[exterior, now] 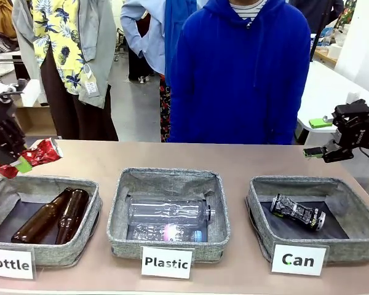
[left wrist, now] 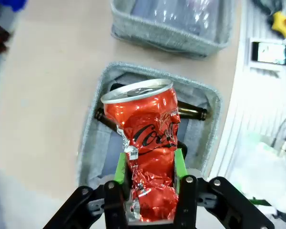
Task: Sort the can waste into the basket.
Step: Pick up the can waste from the table and place it in the right Fabric basket.
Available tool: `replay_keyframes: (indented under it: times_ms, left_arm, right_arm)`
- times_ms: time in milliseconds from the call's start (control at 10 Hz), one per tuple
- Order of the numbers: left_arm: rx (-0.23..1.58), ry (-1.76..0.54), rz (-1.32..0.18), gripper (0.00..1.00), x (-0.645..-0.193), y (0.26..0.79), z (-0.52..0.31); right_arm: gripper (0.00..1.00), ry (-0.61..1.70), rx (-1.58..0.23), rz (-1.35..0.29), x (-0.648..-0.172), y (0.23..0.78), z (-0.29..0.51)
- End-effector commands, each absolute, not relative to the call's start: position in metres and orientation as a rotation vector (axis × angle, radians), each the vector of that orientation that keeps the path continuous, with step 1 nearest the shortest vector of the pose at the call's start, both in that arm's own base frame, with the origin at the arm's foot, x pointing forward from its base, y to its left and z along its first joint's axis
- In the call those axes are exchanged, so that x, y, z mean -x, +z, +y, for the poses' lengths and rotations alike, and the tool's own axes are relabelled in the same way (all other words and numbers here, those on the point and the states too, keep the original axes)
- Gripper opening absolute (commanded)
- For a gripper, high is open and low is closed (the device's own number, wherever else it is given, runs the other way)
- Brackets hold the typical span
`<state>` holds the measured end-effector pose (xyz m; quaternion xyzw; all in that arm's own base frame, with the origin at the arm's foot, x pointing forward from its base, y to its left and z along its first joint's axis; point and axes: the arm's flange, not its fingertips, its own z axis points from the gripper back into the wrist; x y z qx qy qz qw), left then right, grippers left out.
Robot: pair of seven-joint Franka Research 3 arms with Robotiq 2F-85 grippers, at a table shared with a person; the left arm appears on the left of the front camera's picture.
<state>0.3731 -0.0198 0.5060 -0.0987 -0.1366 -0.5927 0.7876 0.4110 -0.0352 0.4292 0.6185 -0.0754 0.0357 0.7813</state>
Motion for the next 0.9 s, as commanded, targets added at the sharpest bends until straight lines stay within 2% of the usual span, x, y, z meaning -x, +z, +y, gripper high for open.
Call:
replay_keyframes:
  times_ms: [0, 100, 200, 400, 500, 600, 800]
  left_arm:
    - [0.17, -1.207, -0.283, 0.0, -0.406, 0.512, -0.035]
    - [0.17, -1.207, -0.283, 0.0, -0.406, 0.512, -0.035]
    - [0.204, -1.258, -0.296, 0.43, -0.382, 0.508, -0.024]
    - [0.181, -1.337, -0.442, 0.43, -0.382, 0.532, -0.116]
    - [0.15, -1.355, -0.523, 0.43, -0.375, 0.554, -0.161]
    - [0.213, -1.462, -0.606, 0.43, -0.376, 0.574, -0.22]
    - [0.283, -1.584, -0.554, 0.43, -0.383, 0.588, -0.338]
  right_arm:
    - [1.0, 0.096, -1.338, -0.165, -0.411, 0.43, -0.037]
    - [1.0, 0.077, -1.336, -0.163, -0.411, 0.429, -0.035]
    - [1.0, -0.002, -1.142, -0.23, -0.398, 0.464, -0.054]
    - [1.0, -0.013, -0.905, -0.163, -0.359, 0.497, -0.1]
    - [1.0, -0.029, -0.817, -0.209, -0.333, 0.505, -0.132]
    - [1.0, -0.042, -0.704, -0.273, -0.306, 0.502, -0.174]
    - [1.0, -0.056, -0.665, -0.229, -0.26, 0.477, -0.217]
